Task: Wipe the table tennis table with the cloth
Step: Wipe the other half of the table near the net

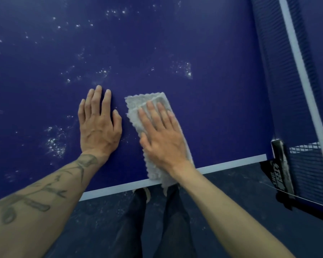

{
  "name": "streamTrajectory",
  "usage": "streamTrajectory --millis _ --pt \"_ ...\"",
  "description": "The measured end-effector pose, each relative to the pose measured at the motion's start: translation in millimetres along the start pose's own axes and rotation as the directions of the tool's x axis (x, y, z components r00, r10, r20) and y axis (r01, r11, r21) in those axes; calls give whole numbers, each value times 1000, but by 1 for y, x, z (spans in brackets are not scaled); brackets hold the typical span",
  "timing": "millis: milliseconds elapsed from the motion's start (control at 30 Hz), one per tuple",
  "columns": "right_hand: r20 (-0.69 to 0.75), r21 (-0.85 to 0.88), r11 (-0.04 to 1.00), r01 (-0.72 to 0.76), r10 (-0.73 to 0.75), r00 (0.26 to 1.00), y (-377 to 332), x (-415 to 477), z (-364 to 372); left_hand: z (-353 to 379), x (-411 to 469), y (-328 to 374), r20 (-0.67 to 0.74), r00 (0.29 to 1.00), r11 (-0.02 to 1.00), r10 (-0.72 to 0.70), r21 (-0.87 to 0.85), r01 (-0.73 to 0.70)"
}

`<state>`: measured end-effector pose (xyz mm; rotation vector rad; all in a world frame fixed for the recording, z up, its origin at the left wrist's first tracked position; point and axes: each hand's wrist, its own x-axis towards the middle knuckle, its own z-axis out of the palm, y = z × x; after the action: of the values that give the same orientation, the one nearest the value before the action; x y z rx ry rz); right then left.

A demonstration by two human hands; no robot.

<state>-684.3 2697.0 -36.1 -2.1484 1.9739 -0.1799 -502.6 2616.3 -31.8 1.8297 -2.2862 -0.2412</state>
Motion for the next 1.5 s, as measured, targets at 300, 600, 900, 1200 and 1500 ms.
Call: streamTrajectory --millis 300,600,900,1200,1500 --pt "-80 -44 892 -450 446 891 50 53 -20 -1 0 -1 21 1000 1000 -16 14 15" --pt "3 -83 967 -242 243 970 66 20 -23 -1 2 -2 26 1000 1000 -11 21 11" --pt "-20 -45 987 -151 150 988 -11 83 -5 1 1 -4 13 1000 999 2 32 -3" --pt "-27 -76 871 -485 485 874 66 74 -35 0 3 -3 38 999 1000 -5 27 4" --pt "38 -19 999 43 -43 998 0 73 -9 1 3 -3 17 1000 1000 -1 31 0"
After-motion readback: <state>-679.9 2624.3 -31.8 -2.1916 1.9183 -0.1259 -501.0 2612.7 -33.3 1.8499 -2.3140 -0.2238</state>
